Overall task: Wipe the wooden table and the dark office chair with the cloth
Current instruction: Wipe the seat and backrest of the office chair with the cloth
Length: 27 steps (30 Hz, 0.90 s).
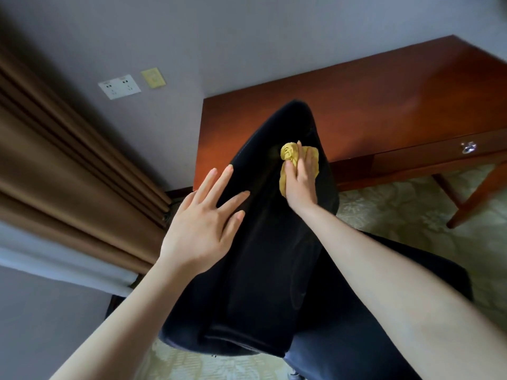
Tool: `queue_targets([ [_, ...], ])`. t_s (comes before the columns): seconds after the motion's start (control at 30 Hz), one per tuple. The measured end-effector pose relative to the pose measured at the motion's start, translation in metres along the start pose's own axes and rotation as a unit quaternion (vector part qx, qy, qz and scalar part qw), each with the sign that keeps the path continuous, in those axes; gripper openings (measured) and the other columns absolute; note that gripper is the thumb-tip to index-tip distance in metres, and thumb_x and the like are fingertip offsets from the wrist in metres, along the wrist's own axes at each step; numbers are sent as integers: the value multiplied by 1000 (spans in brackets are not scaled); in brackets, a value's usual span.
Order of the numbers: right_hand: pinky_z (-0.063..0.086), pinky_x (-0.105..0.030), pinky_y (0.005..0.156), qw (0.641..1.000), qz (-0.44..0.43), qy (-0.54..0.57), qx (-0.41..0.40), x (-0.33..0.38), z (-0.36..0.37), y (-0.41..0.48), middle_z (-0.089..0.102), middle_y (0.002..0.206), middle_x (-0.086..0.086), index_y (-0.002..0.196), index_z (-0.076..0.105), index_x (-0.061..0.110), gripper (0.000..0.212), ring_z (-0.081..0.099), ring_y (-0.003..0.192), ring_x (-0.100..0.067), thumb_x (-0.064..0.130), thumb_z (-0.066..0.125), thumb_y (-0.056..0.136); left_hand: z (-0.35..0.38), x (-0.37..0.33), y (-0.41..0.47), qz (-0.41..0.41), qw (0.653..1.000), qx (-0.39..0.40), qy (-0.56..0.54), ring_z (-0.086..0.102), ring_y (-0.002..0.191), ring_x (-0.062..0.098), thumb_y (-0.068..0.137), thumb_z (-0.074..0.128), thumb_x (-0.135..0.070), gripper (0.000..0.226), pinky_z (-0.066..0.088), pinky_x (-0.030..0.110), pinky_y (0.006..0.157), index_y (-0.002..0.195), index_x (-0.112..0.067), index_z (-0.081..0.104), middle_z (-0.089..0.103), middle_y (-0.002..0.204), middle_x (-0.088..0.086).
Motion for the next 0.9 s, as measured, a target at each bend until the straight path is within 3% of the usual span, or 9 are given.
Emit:
queue_targets([
  [0.17,10,-49,118,995,93,-40,7,-9,-24,48,-7,160,7,151,4,39,53,-1,148,-18,46,23,103,-1,-2,4,2,1000,-8,10,-4,147,13,94,12,-53,57,21,40,114,140,-38,43,4,159,-8],
  [0.33,13,-57,115,987,161,18,10,-12,-21,48,3,161,3,152,8,37,52,7,147,-26,47,22,102,-2,-9,4,50,997,-30,41,9,147,22,96,26,-44,51,25,41,112,133,-24,55,12,159,1],
  [0.47,4,-57,116,992,124,15,-14,0,-8,9,2,161,3,151,9,38,51,0,147,-28,45,23,103,0,-13,5,84,992,-36,85,9,146,22,97,27,-42,50,18,46,115,132,-21,56,18,158,3],
  [0.57,-2,-54,117,999,45,-2,-12,8,6,-29,-3,161,8,151,7,39,51,-9,147,-16,41,26,104,1,-15,4,94,991,-39,83,12,146,23,97,27,-42,50,17,46,115,132,-21,57,24,156,4],
  [0.77,-1,-47,119,1000,-24,2,-9,13,43,-124,-6,159,12,147,5,42,48,-13,145,-5,41,20,102,-2,-16,5,105,992,-29,67,7,147,22,96,21,-46,55,12,47,116,133,-22,54,22,157,2],
  [0.9,1,-41,120,999,-40,-10,3,12,62,-185,-7,154,15,141,0,42,52,-10,146,-8,36,24,96,-2,-17,5,114,990,-20,75,4,147,21,95,20,-48,56,5,48,115,135,-25,53,22,157,1],
])
Point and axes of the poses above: each hand's wrist, its own y-axis towards the middle knuckle, its own z-axis out of the palm, x = y × z, the point moved 7 cm from there along y, towards the middle knuckle
